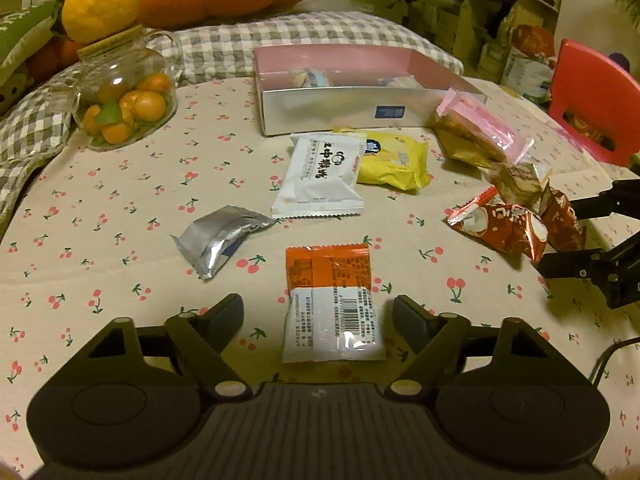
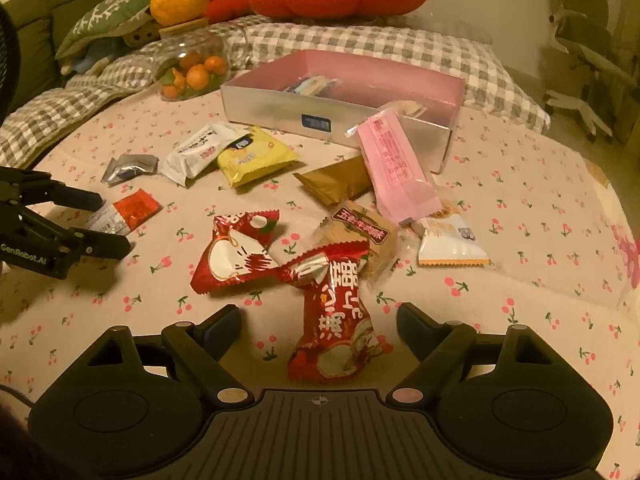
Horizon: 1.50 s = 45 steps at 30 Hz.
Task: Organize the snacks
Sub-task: 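Grasp the orange-and-white packet with the left tool while the right tool grasps a red candy, then carry both snacks into the pink-lined box and open both tools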
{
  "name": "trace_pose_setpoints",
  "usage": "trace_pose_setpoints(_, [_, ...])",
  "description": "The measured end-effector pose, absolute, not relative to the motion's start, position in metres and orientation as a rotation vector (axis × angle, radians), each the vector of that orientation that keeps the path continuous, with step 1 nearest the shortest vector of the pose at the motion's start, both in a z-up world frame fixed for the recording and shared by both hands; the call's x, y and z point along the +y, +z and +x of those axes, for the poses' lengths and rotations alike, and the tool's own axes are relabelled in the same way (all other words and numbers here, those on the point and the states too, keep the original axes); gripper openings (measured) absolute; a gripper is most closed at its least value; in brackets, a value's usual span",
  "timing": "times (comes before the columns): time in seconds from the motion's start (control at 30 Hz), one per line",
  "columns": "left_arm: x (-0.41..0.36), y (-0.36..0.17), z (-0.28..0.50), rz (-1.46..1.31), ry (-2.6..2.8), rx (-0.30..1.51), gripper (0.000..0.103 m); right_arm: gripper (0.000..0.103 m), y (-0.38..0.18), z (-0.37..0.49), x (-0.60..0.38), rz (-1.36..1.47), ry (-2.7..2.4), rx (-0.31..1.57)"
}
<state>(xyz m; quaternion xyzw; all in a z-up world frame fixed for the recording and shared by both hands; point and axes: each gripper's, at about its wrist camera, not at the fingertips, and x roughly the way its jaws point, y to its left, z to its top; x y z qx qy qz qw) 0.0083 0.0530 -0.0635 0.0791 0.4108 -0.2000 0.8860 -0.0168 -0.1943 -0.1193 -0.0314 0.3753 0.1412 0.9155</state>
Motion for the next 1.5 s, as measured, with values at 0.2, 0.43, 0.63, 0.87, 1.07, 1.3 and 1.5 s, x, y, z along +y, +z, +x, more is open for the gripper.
trace_pose_setpoints(0.2, [0.056, -0.062, 0.011, 0.156, -0.401, 0.847, 0.062, 0.069, -0.116, -0.017, -0.191, -0.074, 0.305, 0.76])
trace_pose_setpoints(0.43, [0.058, -0.06, 0.013, 0.142, -0.388, 0.847, 0.042, 0.031, -0.113, -0.014, -0.196, -0.054, 0.281, 0.76])
trace_pose_setpoints(0.63, [0.06, -0.057, 0.017, 0.116, -0.386, 0.867, 0.037, 0.029, -0.107, -0.013, -0.199, -0.024, 0.283, 0.764])
trace_pose_setpoints(0.87, [0.062, -0.053, 0.017, 0.09, -0.391, 0.889, 0.035, 0.029, -0.097, -0.014, -0.201, 0.009, 0.284, 0.779])
trace_pose_setpoints(1.07, [0.06, -0.047, 0.016, 0.073, -0.405, 0.879, 0.035, 0.027, -0.089, -0.016, -0.205, 0.048, 0.285, 0.79])
trace_pose_setpoints(1.3, [0.061, -0.039, 0.017, 0.048, -0.409, 0.878, 0.035, 0.026, -0.078, -0.019, -0.21, 0.082, 0.288, 0.782])
trace_pose_setpoints(1.5, [0.058, -0.03, 0.017, 0.023, -0.419, 0.852, 0.035, 0.026, -0.067, -0.021, -0.215, 0.112, 0.287, 0.757])
